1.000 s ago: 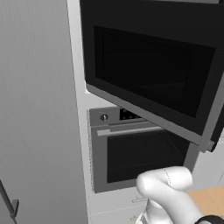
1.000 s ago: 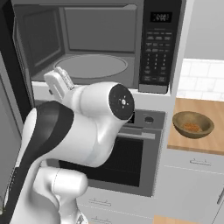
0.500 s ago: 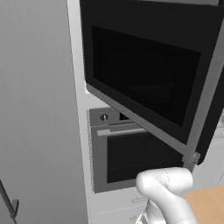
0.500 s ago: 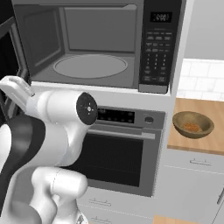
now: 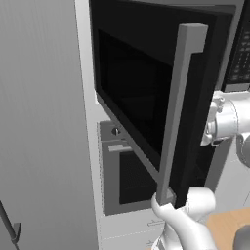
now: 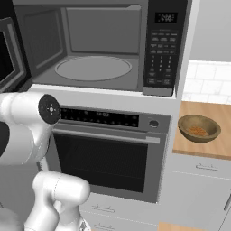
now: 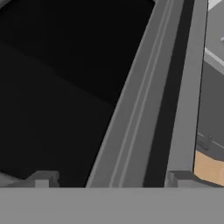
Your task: Open the microwave, place the bowl with waffle inside the microwave, then close the microwave door and turn it on.
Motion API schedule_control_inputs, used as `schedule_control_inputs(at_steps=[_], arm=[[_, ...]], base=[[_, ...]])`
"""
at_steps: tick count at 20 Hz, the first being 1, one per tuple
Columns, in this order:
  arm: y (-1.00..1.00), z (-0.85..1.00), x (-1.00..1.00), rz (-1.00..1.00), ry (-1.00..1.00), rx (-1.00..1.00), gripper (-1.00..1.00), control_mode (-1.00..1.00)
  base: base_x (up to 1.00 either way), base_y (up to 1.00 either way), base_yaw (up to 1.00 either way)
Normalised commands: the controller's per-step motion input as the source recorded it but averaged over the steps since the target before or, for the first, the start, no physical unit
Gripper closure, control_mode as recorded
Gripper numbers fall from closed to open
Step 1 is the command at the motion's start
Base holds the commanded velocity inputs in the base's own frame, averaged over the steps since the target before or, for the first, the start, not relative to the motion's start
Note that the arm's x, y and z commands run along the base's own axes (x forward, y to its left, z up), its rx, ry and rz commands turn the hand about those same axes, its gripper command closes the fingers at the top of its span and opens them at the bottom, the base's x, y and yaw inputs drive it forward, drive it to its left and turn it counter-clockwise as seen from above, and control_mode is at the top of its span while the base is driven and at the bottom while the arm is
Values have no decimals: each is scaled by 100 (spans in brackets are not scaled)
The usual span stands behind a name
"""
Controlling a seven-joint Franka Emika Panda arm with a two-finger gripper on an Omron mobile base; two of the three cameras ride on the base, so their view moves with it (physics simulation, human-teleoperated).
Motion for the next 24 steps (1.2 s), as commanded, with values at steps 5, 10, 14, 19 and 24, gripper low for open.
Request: schedule_control_inputs(at_steps=[5,10,14,19,24], arm=[[-4,-4,14,-3,13,-11,-100,-100],[-100,-5,0,-29,22,-15,-100,-100],[-100,-14,19,-23,29,-15,-100,-100],[-100,-52,14,-26,8,-1,-100,-100],[-100,-55,0,-25,0,0,-100,-100]], base=[[0,0,0],[0,0,0],[0,0,0],[0,0,0],[0,0,0]])
